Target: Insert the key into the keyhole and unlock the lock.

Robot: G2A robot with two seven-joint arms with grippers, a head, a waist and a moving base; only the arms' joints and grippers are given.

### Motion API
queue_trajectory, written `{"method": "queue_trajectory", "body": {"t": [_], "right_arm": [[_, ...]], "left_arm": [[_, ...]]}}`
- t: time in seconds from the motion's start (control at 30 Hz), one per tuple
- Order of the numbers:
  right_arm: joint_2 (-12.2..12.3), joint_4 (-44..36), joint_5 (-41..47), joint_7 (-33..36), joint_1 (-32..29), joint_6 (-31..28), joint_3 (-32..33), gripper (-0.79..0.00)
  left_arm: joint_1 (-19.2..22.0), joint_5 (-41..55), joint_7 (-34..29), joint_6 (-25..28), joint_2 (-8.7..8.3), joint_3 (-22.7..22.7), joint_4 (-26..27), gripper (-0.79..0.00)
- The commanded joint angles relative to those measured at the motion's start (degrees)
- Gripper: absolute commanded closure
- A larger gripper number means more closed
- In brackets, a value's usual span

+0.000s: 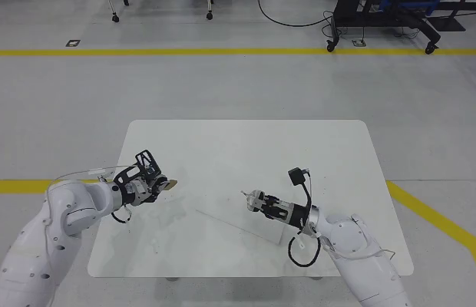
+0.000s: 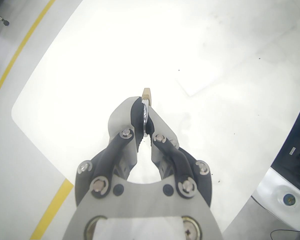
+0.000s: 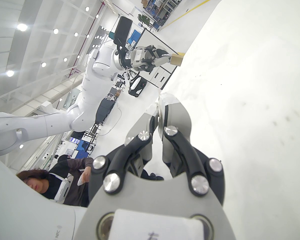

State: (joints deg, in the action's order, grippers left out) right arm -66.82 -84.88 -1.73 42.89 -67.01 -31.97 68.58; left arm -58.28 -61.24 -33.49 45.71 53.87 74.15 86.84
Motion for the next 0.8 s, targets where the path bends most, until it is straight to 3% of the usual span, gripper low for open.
{"method": "queue_trajectory", "body": {"t": [0.0,0.07,0.17,0.3,0.4,0.7,0.77], "right_arm": [[0.0,0.0,0.0,0.0,0.0,0.0,0.0,0.0],[-0.1,-0.6,0.7,-0.2,-0.4,0.2,-0.4,0.0],[-0.2,-1.1,5.2,-0.1,-0.5,-0.9,-0.9,0.0],[-0.6,1.4,11.9,-2.0,1.2,0.2,-0.5,0.0],[-0.4,0.4,17.8,1.7,0.3,-1.0,-0.3,0.0],[-0.3,0.3,18.1,2.1,0.1,-1.0,-0.1,0.0],[-0.4,-0.2,17.6,1.3,0.0,0.0,-0.6,0.0]], "left_arm": [[0.0,0.1,0.0,0.0,0.0,0.0,0.0,0.0],[-1.0,4.9,3.5,-0.5,0.24,0.2,-1.3,0.0],[0.3,21.9,4.7,0.6,0.93,-0.5,-7.6,0.0],[5.3,49.5,-2.9,3.0,2.29,-5.8,-15.7,0.0],[9.2,67.9,-13.0,1.2,3.08,-9.6,-20.5,0.0],[9.2,67.9,-13.0,1.2,3.08,-9.6,-20.5,0.0],[7.8,71.3,-10.6,0.4,3.31,-9.6,-18.3,0.0]]}}
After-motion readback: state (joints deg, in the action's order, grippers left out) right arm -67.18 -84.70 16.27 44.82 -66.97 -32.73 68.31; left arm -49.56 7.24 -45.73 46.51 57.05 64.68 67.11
